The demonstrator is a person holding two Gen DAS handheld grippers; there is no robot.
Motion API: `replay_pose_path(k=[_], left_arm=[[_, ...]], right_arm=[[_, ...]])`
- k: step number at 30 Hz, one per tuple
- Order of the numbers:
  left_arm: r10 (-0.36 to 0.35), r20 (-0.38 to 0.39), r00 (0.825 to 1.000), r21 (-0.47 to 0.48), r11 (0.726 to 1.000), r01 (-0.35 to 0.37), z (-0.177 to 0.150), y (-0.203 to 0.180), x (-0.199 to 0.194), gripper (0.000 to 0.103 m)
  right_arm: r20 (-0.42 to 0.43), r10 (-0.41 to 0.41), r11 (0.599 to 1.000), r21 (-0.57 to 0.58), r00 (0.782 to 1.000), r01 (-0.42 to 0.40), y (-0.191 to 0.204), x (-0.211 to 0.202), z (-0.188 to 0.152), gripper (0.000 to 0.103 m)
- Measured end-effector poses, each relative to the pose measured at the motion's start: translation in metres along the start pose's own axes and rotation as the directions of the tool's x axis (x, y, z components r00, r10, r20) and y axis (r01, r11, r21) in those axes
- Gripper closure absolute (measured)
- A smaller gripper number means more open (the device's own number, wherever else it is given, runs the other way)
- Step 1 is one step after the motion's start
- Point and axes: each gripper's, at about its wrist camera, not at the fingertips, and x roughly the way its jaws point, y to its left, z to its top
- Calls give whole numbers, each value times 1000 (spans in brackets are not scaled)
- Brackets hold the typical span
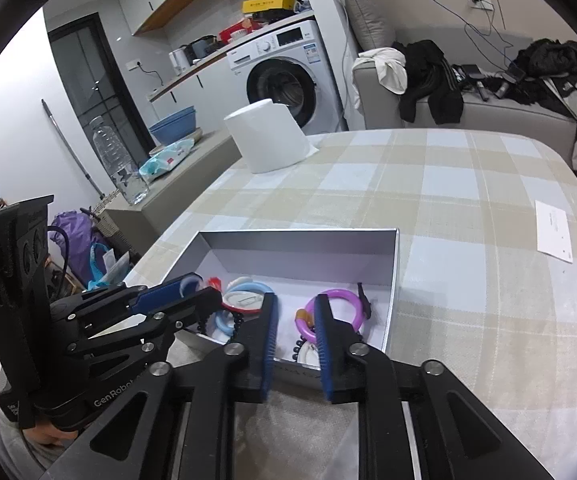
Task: Organize jewelry
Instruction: 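Carry both charms over the box and open both tools, then move both tools back to the last charms beside the box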
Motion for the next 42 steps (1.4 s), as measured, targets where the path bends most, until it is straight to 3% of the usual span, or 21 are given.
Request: replay_pose_path(k=[1, 3, 5, 7, 9, 10, 20, 30, 35, 39, 42], left_arm=[[-4, 7, 1000, -1, 1000, 4, 1, -1, -3, 60], [-4, 26, 1000, -4, 1000, 5, 2, -1, -11, 39], [-3, 42, 999, -14, 1000, 3, 3, 1, -20, 29], [-2, 55, 998, -25, 1000, 3, 2, 3, -27, 19], [8, 66, 998, -32, 999, -6, -2, 7, -34, 5], [15, 66, 998, -34, 999, -13, -5, 8, -36, 2], [26, -19, 999, -61, 998, -27, -47, 16, -27, 1], [74, -67, 995, -63, 995, -78, -57, 22, -19, 1], [99, -64, 993, -67, 992, -103, -59, 24, -22, 1], [123, -66, 990, -78, 989, -128, -61, 30, -23, 1], [124, -73, 990, -99, 986, -131, -62, 36, -24, 1]], right_arm=[[10, 4, 1000, -13, 1000, -4, 2, -4, 0, 66], [27, -3, 999, -35, 1000, 4, 6, -12, -2, 57], [36, -2, 999, -51, 999, 4, 10, -21, -4, 44], [55, -15, 998, -58, 998, 18, 11, -29, -6, 17], [68, -28, 997, -65, 997, 33, 12, -38, -10, 2], [67, -33, 997, -66, 997, 38, 12, -41, -13, 0], [-51, -84, 994, -69, 995, 81, 9, -21, -51, 0], [-113, -98, 994, -63, 989, 92, 7, -5, -62, 0], [-137, -66, 994, -99, 988, 52, 19, 3, -62, 0], [-165, -60, 988, -150, 985, 35, 34, 13, -62, 18], [-184, -56, 984, -179, 981, 23, 41, 21, -62, 25]])
